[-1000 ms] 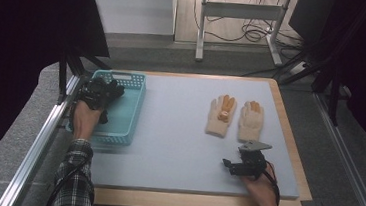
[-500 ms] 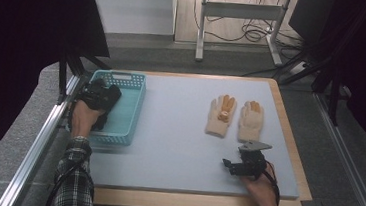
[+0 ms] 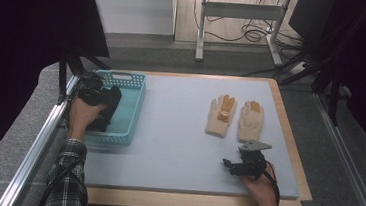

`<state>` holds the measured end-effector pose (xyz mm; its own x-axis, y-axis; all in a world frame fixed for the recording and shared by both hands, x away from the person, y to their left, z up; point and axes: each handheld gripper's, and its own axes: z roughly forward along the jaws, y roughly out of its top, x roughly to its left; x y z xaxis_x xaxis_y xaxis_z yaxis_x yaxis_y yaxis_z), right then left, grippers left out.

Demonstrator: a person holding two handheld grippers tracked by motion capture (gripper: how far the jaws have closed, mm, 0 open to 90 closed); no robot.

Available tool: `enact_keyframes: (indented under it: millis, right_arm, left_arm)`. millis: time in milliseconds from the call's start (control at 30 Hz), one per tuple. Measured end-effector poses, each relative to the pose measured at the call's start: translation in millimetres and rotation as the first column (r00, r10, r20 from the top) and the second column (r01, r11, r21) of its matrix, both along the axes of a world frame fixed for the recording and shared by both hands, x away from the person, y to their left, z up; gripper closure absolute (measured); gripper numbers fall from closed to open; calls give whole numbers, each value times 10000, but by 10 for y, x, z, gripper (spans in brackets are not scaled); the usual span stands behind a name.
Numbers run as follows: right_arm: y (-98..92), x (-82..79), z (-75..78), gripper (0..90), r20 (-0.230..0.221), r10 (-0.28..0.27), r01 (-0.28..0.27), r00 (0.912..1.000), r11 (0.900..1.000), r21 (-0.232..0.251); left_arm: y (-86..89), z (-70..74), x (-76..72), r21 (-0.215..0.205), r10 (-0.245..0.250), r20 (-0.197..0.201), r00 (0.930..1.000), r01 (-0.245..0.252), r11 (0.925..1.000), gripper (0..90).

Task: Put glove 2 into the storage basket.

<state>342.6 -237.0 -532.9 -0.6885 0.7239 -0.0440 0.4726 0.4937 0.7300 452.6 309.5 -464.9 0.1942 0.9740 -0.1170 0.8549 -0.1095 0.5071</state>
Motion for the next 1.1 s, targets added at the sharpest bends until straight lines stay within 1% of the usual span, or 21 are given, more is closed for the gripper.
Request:
enact_keyframes:
  millis: [33, 67, 133, 167, 200, 267, 367, 433, 467, 533, 567, 633, 667, 700, 767, 833, 867, 967, 1000, 1067, 1100]
  right_arm:
    - [0, 0, 0, 194, 0, 1, -1, 10000, 10000, -1]
    - [0, 0, 0, 195, -2, 1, -1, 10000, 10000, 0]
    - [0, 0, 0, 195, -2, -1, 1, 10000, 10000, -1]
    - [1, -1, 0, 195, 2, -3, 3, 10000, 10000, -1]
    - [1, -1, 0, 195, 0, -3, 3, 10000, 10000, 0]
    - [1, -1, 0, 194, 1, -4, 4, 10000, 10000, -1]
    - [0, -1, 0, 195, 2, -5, 5, 10000, 10000, -4]
    - [0, -1, 0, 195, 0, -2, 2, 10000, 10000, -5]
    - [1, -1, 0, 195, 0, -7, 7, 10000, 10000, -4]
    - [1, -2, 0, 195, 0, -8, 8, 10000, 10000, -6]
    - [1, -2, 0, 194, 1, -8, 8, 10000, 10000, -5]
    - [0, -2, 0, 194, 0, -6, 6, 10000, 10000, -7]
    - [0, -2, 0, 194, -1, -5, 5, 10000, 10000, -8]
    - [0, -2, 0, 195, 3, -7, 7, 10000, 10000, -9]
    - [0, -2, 0, 195, -1, -7, 7, 10000, 10000, -6]
    - [1, -2, 0, 195, 0, -7, 7, 10000, 10000, -7]
    - [1, -2, 0, 195, 0, -7, 7, 10000, 10000, -7]
    - [0, 0, 0, 195, -20, -5, 5, 10000, 10000, -5]
    - [0, 0, 0, 195, -20, -10, 10, 10000, 10000, -7]
    - [0, 0, 0, 195, -28, -15, 15, 10000, 10000, -5]
    - [0, -1, 0, 195, -38, -18, 18, 10000, 10000, -1]
  left_arm:
    - [-36, 13, -16, -126, -153, 172, 9997, 155, 9998, 38]
    - [-60, 30, -28, -165, -321, 280, 9991, 326, 9993, 35]
    - [-102, 61, -50, -273, -507, 576, 9971, 523, 9983, 30]
    - [-134, 88, -69, -396, -588, 798, 9951, 621, 9973, 28]
    - [-156, 110, -80, -418, -691, 986, 9927, 735, 9964, 23]
    - [-204, 152, -105, -482, -805, 1251, 9889, 871, 9950, 14]
    - [-298, 227, -156, -538, -1085, 1699, 9795, 1191, 9914, 7]
    - [-376, 272, -198, -610, -1357, 1923, 9719, 1498, 9868, 4]
    - [-433, 295, -225, -607, -1534, 2049, 9667, 1690, 9837, 3]
    - [-519, 323, -262, -543, -1797, 2183, 9592, 1958, 9791, 2]
    - [-584, 340, -289, -515, -1990, 2272, 9533, 2158, 9751, 2]
    - [-678, 357, -327, -510, -2253, 2391, 9445, 2439, 9685, 2]
    - [-749, 366, -355, -527, -2425, 2448, 9388, 2626, 9635, 2]
    - [-820, 373, -386, -491, -2647, 2515, 9310, 2854, 9571, 2]
    - [-908, 380, -427, -468, -2889, 2527, 9234, 3098, 9496, 3]
    - [-1029, 379, -490, -495, -3211, 2511, 9132, 3434, 9379, 6]
    - [-1102, 370, -534, -506, -3408, 2565, 9045, 3647, 9298, 11]
    - [-1256, 334, -640, -402, -3803, 2699, 8846, 4050, 9135, 15]
    - [-1310, 312, -681, -399, -3908, 2734, 8789, 4163, 9084, 15]
    - [-1406, 259, -758, -344, -4185, 2822, 8632, 4451, 8948, 15]
    - [-1477, 209, -815, -289, -4363, 2832, 8541, 4623, 8862, 15]
